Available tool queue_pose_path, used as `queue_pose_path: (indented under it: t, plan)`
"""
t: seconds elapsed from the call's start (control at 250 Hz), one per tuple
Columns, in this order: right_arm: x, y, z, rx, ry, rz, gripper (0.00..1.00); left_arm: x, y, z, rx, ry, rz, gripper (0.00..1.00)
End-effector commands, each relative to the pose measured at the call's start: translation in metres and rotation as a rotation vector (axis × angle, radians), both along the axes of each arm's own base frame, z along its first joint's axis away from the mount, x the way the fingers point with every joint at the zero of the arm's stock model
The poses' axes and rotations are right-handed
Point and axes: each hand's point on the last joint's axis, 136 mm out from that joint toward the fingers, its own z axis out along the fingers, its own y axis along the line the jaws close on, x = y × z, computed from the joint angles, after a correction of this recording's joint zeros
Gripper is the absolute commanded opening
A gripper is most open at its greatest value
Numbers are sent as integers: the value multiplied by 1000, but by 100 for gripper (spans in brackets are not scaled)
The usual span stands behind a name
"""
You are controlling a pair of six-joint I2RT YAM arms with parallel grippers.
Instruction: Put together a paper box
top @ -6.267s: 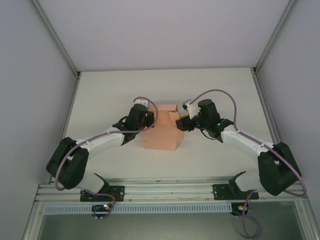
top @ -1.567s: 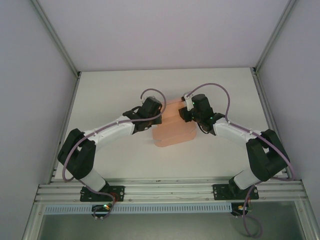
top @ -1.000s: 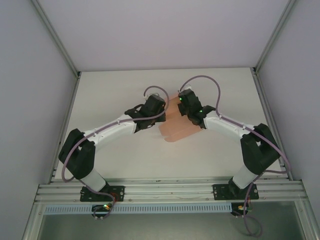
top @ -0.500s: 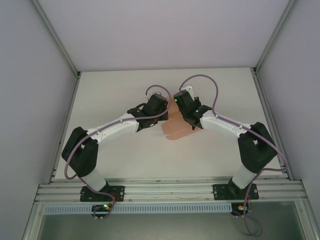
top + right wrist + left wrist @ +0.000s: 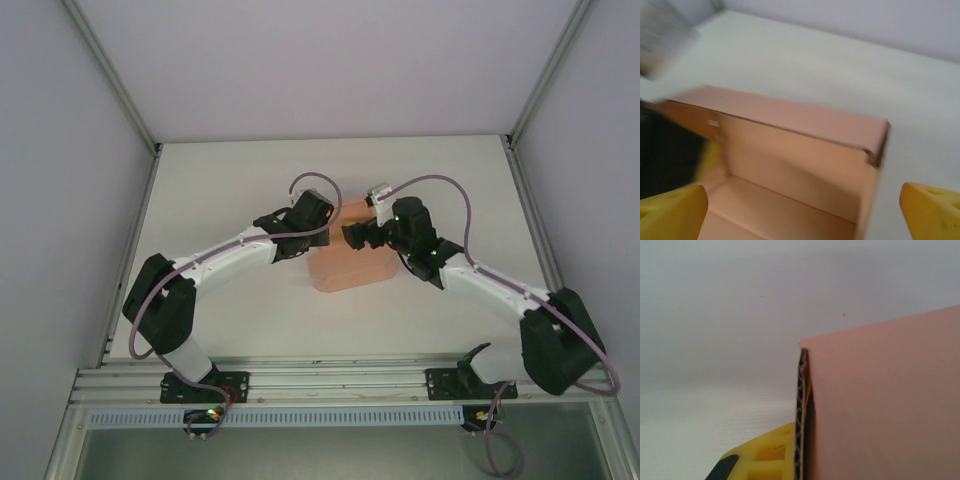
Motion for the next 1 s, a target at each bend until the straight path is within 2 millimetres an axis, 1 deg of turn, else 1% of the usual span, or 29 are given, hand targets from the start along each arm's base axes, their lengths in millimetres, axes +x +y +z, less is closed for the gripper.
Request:
queue_pose_path:
  t: [0.0, 0.036, 0.076, 0.12, 0.16, 0.216, 0.256, 0.315, 0.363, 0.443, 0.503, 0.575, 0.631, 0.731, 0.815, 0.906, 0.994]
  plan:
    - [-21, 4, 37, 83, -57, 72, 100, 4, 1, 12, 54, -56, -90, 0]
    - [-22, -6, 42, 77, -72, 24, 100, 4, 0, 15, 77, -75, -148, 0]
    - [-24, -22, 45, 70, -80, -50, 100, 5, 1, 19, 118, -98, -212, 0]
    - [-23, -44, 45, 57, -84, -154, 100, 6, 2, 22, 170, -120, -292, 0]
    - [-25, -71, 42, 35, -74, -271, 100, 2, 0, 24, 201, -120, -404, 0]
    - [-29, -106, 31, 2, -33, -406, 99, -8, -3, 24, 230, -97, -578, 0]
    - [-34, -131, 21, -19, 3, -495, 100, -14, -2, 25, 256, -82, -668, 0]
    - [-43, -162, 6, -36, 64, -585, 100, -25, 1, 25, 307, -56, -809, 0]
    - [-51, -182, -6, -33, 114, -644, 100, -31, 4, 26, 362, -47, -899, 0]
    - [-63, -203, -20, -17, 177, -698, 100, -44, 7, 23, 427, -15, -1050, 0]
    - [-68, -210, -26, 5, 197, -722, 100, -49, 9, 19, 476, 17, -1119, 0]
    - [-69, -210, -31, 31, 214, -709, 100, -57, 9, 11, 518, 76, -1203, 0]
    - [-68, -207, -32, 48, 229, -694, 100, -61, 7, 2, 559, 120, -1248, 0]
    - [-65, -206, -39, 45, 258, -687, 100, -60, 4, -19, 679, 201, -1285, 0]
    - [-63, -207, -44, 34, 285, -693, 100, -55, 0, -42, 772, 253, -1296, 0]
    - [-62, -209, -49, 28, 304, -700, 100, -44, -6, -62, 834, 286, -1277, 0]
    - [-62, -209, -51, 30, 312, -699, 100, -29, -17, -75, 892, 259, -1229, 0]
